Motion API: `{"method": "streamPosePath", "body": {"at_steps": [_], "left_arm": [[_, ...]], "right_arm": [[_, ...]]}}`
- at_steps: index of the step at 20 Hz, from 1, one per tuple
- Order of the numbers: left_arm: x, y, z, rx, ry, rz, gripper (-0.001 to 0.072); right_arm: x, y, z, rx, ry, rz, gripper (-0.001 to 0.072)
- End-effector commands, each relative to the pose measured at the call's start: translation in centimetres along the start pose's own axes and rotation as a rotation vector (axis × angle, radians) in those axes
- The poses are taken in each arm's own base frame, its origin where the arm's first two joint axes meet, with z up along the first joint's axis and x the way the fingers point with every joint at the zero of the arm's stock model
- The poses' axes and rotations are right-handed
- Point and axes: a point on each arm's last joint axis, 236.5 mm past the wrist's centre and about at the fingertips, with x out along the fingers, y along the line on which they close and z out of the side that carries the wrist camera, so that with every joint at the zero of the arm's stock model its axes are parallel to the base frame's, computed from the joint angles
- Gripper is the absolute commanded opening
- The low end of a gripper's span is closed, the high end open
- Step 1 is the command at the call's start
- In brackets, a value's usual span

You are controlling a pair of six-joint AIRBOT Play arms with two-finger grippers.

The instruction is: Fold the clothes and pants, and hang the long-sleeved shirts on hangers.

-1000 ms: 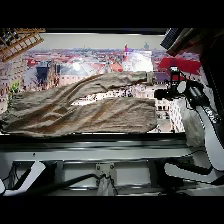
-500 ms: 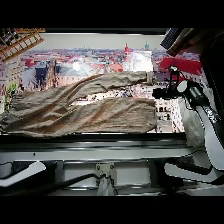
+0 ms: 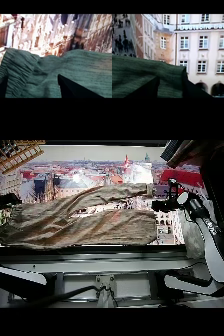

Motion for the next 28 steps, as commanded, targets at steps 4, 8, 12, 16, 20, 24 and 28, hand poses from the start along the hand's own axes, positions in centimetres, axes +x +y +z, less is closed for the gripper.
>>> {"method": "streamPosePath", "body": {"at_steps": [4,8,12,16,20,24,28], "left_arm": [[2.8,1.5,-1.2,0.052,0.092,0.070,0.0696],[4.3,-0.5,-1.5,0.029,0.108,-0.010,0.0451],[3.7,-1.9,-1.6,0.027,0.116,-0.047,0.0010],[1.3,-2.1,-0.6,0.032,0.064,-0.040,0.0013],[-0.6,-2.1,0.5,0.026,0.007,-0.025,0.0012],[-1.6,-2.3,0.8,-0.004,-0.013,-0.021,0.0012],[-1.7,-2.2,1.0,-0.004,-0.024,-0.018,0.0011]], "right_arm": [[0.0,0.7,0.0,0.027,-0.001,0.032,0.0331],[0.0,1.1,0.7,0.042,-0.027,0.050,0.0331],[-0.5,-0.2,5.1,0.012,-0.190,0.004,0.0334],[-0.8,-2.0,10.9,0.081,-0.262,0.018,0.0358],[-0.4,-2.1,15.8,0.054,-0.313,0.023,0.0390],[5.9,-1.9,17.6,0.073,-0.186,0.091,0.0437],[9.2,-2.2,17.1,0.104,-0.118,0.109,0.0437]]}}
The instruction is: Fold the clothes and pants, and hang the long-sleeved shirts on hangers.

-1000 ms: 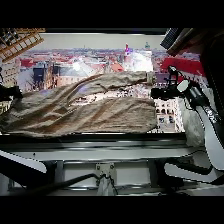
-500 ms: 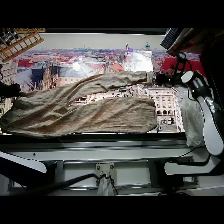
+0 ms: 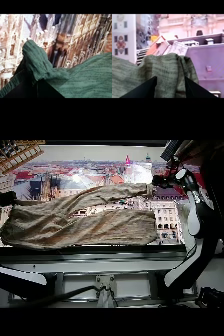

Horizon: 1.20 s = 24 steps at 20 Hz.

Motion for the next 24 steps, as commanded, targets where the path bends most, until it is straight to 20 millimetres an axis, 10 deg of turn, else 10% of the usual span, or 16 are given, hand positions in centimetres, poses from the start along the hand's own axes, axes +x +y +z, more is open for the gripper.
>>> {"method": "streamPosePath", "body": {"at_steps": [1,4,8,10,16,24], "left_arm": [[-0.2,0.1,0.4,-0.003,-0.018,0.005,0.0011],[-0.2,-0.4,0.9,-0.012,-0.038,-0.016,0.0011],[-0.4,-1.8,1.6,-0.036,-0.070,-0.077,0.0011],[-1.3,-1.9,2.0,-0.032,-0.092,-0.073,0.0011],[-10.7,0.4,6.8,-0.135,-0.408,0.022,0.0009],[-18.1,0.9,4.5,-0.105,-0.461,0.141,0.0008]], "right_arm": [[2.7,0.0,-0.9,0.027,0.065,0.023,0.0436],[3.6,0.7,-1.4,0.027,0.084,0.037,0.0428],[3.9,2.2,-1.9,-0.001,0.100,0.050,0.0074],[2.4,2.9,-0.7,-0.016,0.079,0.058,0.0020],[-11.6,5.7,8.2,-0.099,-0.187,0.051,0.0020],[-31.0,9.6,5.8,-0.271,-0.278,-0.062,0.0019]]}}
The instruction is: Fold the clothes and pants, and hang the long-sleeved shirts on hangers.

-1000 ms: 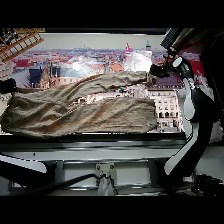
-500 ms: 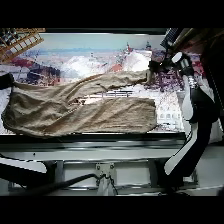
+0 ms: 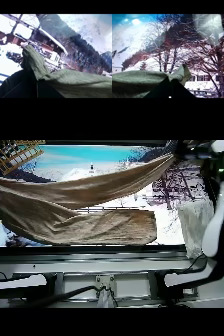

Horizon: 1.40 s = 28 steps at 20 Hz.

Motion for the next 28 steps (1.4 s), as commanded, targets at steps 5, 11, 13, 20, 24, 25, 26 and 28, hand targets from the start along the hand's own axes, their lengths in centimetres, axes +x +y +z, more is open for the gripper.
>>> {"method": "streamPosePath", "body": {"at_steps": [5,11,13,20,24,25,26,28], "left_arm": [[-3.3,3.7,-6.6,-0.027,0.091,0.161,0.0008],[-1.1,6.6,-17.4,-0.078,0.284,0.218,0.0009],[-0.2,6.3,-21.7,-0.086,0.392,0.208,0.0010],[1.7,6.0,-26.9,-0.103,0.508,0.189,0.0509],[2.7,4.8,-19.4,-0.164,0.263,0.129,0.0517],[3.1,4.4,-17.4,-0.186,0.185,0.109,0.0520],[3.6,3.9,-16.0,-0.193,0.133,0.080,0.0560],[5.1,2.9,-15.6,-0.137,0.131,0.019,0.0574]], "right_arm": [[-15.6,2.0,-2.3,-0.104,-0.074,-0.126,0.0019],[-13.4,-0.6,-15.1,-0.058,0.172,-0.196,0.0019],[-11.0,-0.5,-19.2,-0.020,0.254,-0.163,0.0019],[-7.0,-0.7,-22.7,0.032,0.279,-0.122,0.0019],[-6.8,-0.8,-22.2,0.028,0.258,-0.128,0.0019],[-6.8,-0.8,-22.1,0.028,0.254,-0.129,0.0019],[-6.8,-0.8,-22.1,0.027,0.251,-0.129,0.0019],[-6.8,-0.8,-22.1,0.028,0.251,-0.128,0.0019]]}}
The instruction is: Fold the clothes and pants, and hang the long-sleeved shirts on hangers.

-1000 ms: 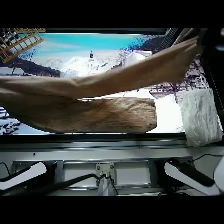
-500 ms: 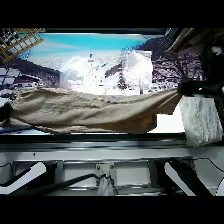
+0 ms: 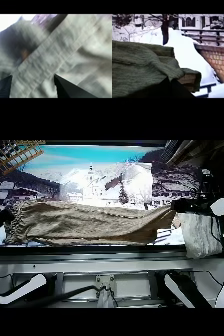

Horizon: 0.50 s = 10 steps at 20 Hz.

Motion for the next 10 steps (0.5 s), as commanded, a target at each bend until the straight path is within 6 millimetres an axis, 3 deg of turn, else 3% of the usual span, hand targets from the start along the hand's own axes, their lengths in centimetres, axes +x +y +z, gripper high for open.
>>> {"method": "streamPosePath", "body": {"at_steps": [1,2,6,8,10], "left_arm": [[1.6,-2.1,2.8,0.061,-0.074,-0.097,0.0584],[2.6,-2.1,2.6,0.096,-0.049,-0.097,0.0704],[5.5,-1.5,2.6,0.196,-0.011,-0.085,0.0707],[6.2,-1.8,3.6,0.219,-0.030,-0.085,0.0706],[7.1,-2.7,3.3,0.226,0.005,-0.107,0.0703]], "right_arm": [[0.1,0.0,0.1,0.000,-0.007,0.001,0.0019],[0.1,0.0,0.1,0.001,-0.007,0.001,0.0019],[0.1,0.1,0.1,0.003,-0.007,0.005,0.0019],[0.1,0.1,0.1,0.011,-0.007,0.006,0.0020],[0.1,0.2,0.1,0.025,-0.007,0.009,0.0020]]}}
